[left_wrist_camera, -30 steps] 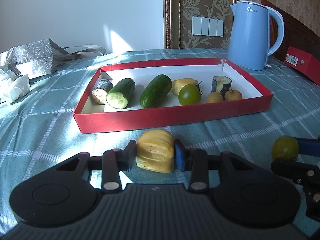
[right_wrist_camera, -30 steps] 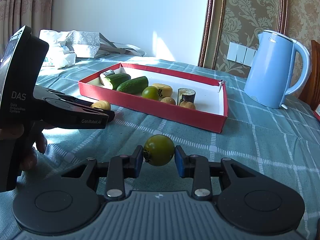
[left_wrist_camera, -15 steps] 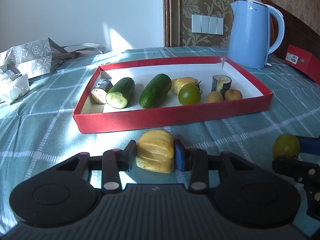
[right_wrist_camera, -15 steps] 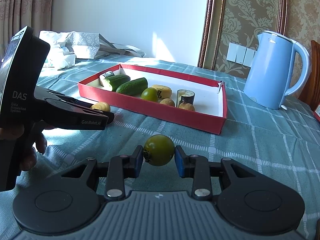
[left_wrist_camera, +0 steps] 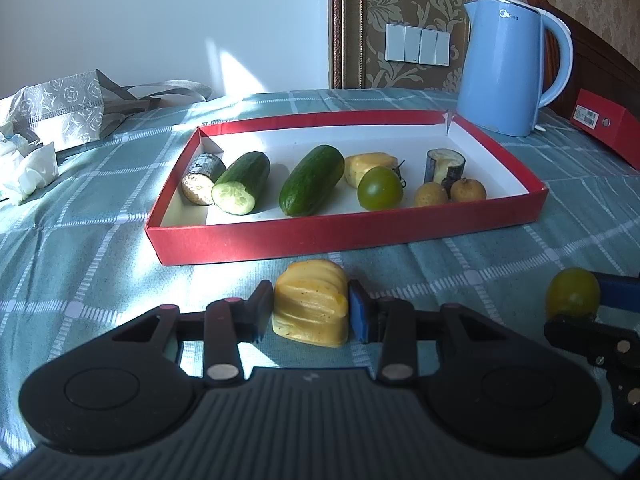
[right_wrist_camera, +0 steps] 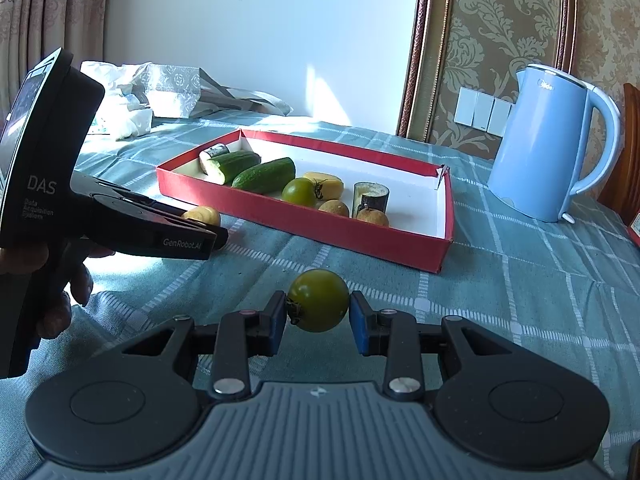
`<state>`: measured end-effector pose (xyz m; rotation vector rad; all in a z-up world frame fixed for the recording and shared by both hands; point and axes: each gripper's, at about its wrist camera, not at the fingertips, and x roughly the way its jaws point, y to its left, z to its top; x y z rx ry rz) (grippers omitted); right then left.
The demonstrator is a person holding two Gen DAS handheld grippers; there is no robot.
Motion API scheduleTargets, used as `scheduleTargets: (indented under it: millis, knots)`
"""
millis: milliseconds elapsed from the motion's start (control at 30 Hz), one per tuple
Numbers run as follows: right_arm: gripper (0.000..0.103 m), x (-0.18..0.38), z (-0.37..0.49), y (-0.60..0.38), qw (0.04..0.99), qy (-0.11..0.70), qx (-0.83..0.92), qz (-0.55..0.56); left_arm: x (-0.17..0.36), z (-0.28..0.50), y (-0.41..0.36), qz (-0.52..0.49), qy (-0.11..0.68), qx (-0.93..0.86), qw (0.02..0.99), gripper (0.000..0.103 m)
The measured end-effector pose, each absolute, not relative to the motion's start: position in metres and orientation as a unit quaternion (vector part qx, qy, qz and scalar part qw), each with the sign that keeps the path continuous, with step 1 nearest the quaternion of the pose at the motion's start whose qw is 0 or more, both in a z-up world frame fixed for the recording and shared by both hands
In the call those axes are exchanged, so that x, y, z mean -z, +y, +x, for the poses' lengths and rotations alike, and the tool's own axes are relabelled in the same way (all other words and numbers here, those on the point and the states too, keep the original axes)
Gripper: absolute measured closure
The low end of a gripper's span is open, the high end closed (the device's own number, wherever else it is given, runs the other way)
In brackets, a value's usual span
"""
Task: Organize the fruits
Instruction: 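Lift yellow fruit chunk with left tool while right tool holds green tomato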
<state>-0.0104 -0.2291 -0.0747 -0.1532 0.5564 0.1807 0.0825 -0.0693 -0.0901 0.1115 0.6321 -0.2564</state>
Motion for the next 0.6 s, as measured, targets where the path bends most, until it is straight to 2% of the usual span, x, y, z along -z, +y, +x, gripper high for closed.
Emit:
scheduleTargets:
  millis: [600]
  knots:
    - [0.07,0.0738,-0.0112,-0.231,0.954,0.275,-0.091,-0.076,0.09,0.0835,-0.0705,0.056,0.315,0.123,0.94,0.067]
